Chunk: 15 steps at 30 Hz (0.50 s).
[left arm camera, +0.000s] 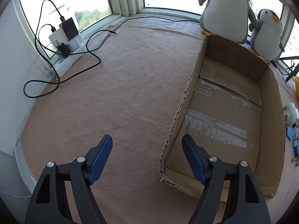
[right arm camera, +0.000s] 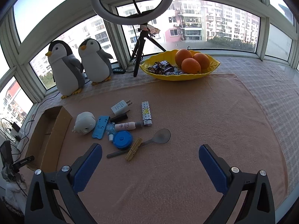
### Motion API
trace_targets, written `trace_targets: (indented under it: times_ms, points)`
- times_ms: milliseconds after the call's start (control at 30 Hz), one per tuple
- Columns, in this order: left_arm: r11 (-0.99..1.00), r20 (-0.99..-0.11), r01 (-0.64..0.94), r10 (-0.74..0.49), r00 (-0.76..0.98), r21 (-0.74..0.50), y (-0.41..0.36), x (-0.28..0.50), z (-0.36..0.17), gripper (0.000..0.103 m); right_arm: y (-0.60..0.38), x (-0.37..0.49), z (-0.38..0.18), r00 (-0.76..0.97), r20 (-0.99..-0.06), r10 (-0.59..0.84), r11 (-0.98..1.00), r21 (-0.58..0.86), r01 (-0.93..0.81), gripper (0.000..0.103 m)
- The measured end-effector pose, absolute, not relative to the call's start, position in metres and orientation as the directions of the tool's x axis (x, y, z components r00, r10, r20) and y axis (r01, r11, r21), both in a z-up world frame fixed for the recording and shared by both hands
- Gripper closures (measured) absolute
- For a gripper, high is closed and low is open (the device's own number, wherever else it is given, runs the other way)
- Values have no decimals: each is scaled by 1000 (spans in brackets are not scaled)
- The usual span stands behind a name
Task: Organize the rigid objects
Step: 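Move the left tool over the cardboard box while the right tool approaches the clothespin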
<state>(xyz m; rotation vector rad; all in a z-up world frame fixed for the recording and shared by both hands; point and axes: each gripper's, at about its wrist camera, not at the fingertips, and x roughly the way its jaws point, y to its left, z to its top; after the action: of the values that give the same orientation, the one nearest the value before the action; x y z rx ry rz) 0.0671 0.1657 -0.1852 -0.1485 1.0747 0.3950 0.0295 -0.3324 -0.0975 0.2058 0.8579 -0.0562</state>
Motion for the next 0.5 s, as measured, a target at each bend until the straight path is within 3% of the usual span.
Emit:
trace_targets:
  times_ms: [133, 233, 500]
  points:
    - [924, -885, -377, 232, 404, 70, 165, 70, -192, 36, -343, 41, -110, 621, -782, 55, 966, 198, 165, 4]
    - [925, -889, -375, 220, 401, 60, 165, 71, -195, 43, -345, 50, -120, 588, -803, 101, 955, 244, 168, 14]
    - [933, -894, -358, 194, 404, 40, 163, 74, -198, 61, -325, 77, -154, 459, -857, 233, 933, 330, 142, 51]
